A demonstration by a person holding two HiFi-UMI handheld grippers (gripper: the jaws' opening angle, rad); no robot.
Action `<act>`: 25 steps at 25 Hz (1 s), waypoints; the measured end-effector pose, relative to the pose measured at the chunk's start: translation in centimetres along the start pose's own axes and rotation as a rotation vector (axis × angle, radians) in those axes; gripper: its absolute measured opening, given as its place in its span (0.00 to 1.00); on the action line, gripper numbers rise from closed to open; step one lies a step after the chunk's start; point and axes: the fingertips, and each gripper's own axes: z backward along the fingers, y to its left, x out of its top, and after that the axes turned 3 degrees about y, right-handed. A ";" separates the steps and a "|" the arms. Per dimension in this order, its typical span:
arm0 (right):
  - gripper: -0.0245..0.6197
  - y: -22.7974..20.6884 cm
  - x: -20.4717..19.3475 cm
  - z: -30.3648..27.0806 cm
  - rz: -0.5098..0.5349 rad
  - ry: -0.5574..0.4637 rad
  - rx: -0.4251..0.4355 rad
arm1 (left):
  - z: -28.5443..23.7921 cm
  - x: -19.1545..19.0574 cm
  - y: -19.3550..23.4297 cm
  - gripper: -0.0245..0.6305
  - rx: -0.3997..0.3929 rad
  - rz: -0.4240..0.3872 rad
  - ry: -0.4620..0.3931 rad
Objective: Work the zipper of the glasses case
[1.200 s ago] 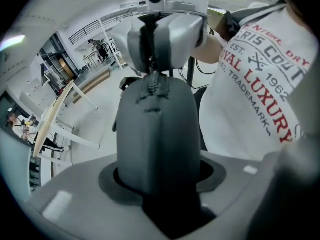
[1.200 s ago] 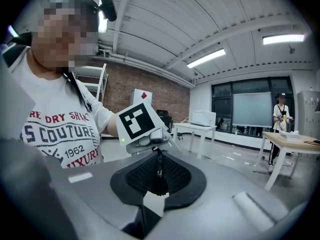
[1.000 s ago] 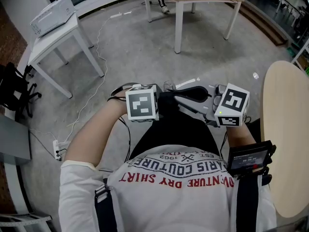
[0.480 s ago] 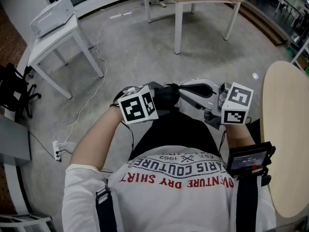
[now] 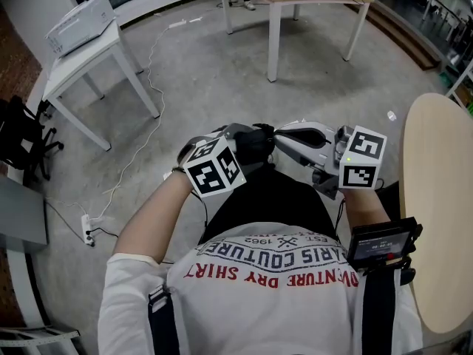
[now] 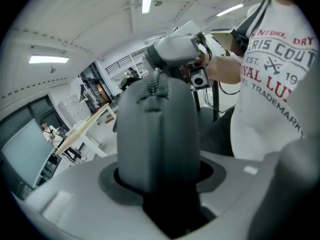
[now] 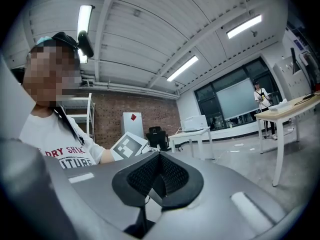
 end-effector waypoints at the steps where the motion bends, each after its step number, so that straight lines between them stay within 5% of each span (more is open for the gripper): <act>1: 0.04 0.0 0.0 0.0 -0.008 -0.003 0.002 | 0.0 0.1 0.1 0.41 0.013 -0.006 -0.006; 10: 0.04 -0.4 0.6 0.5 -0.026 -0.020 -0.001 | 1.2 0.5 2.6 0.41 0.193 -0.136 -0.034; 25: 0.04 -0.9 0.3 0.8 -0.038 -0.018 -0.006 | 2.5 1.3 2.5 0.41 0.191 -0.179 -0.128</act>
